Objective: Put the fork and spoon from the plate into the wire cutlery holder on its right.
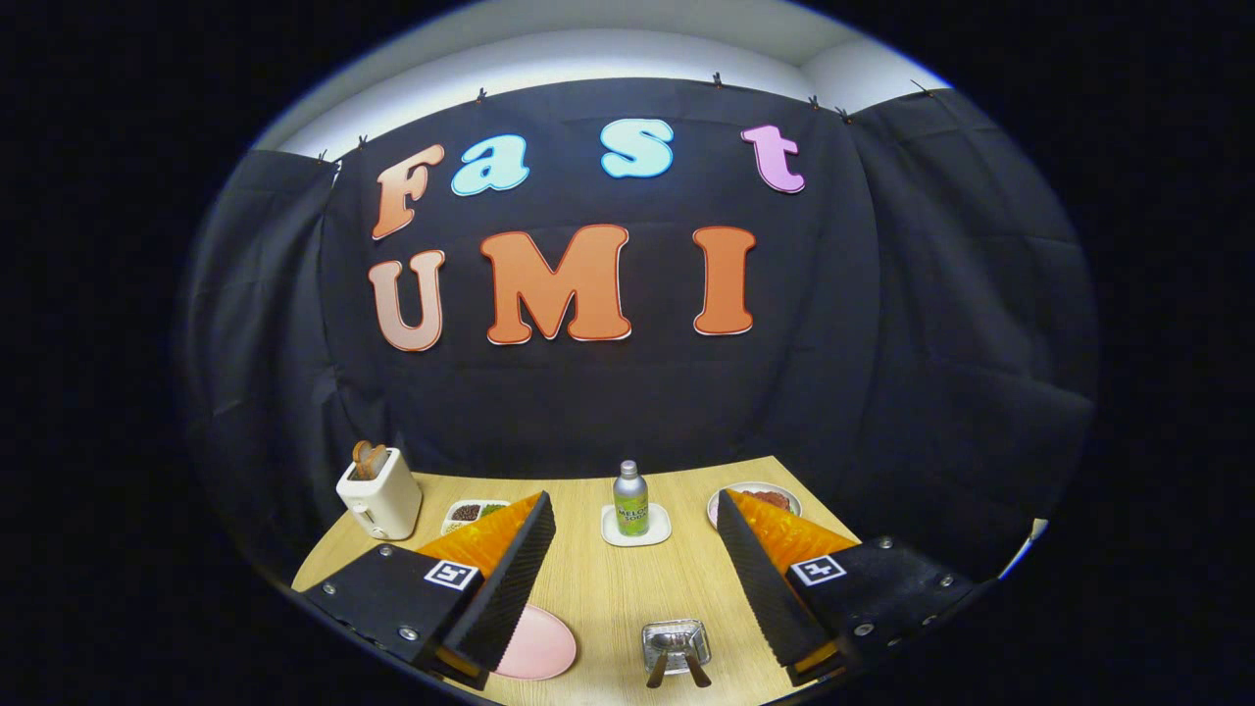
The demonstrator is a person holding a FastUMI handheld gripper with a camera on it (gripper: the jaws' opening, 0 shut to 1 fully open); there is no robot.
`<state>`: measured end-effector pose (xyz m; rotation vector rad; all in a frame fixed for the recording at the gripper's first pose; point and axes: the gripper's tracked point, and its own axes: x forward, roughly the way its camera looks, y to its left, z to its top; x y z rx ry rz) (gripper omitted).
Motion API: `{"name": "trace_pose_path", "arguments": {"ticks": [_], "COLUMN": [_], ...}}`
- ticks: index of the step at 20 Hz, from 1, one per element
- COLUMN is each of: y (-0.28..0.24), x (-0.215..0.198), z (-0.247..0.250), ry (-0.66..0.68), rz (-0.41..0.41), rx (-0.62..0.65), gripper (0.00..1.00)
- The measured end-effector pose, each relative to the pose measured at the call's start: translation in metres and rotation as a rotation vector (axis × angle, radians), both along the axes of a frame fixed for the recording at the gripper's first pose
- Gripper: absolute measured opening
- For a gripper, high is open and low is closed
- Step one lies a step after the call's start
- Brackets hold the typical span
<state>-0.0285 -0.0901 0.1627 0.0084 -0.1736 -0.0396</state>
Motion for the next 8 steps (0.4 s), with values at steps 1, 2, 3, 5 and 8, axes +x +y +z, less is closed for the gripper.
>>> {"name": "trace_pose_path", "arguments": {"ticks": [1, 2, 3, 5, 8], "y": [0.001, 0.001, 0.002, 0.002, -0.002], "x": [-0.001, -0.002, -0.004, -0.006, -0.009], "z": [-0.001, -0.002, -0.002, -0.007, -0.017], "ry": [-0.003, -0.003, -0.005, -0.002, 0.006], "rz": [0.002, 0.003, 0.003, 0.002, -0.016], "rx": [0.005, 0.011, 0.015, 0.021, 0.028], "gripper": [1.0, 1.0, 0.99, 1.0, 1.0]}}
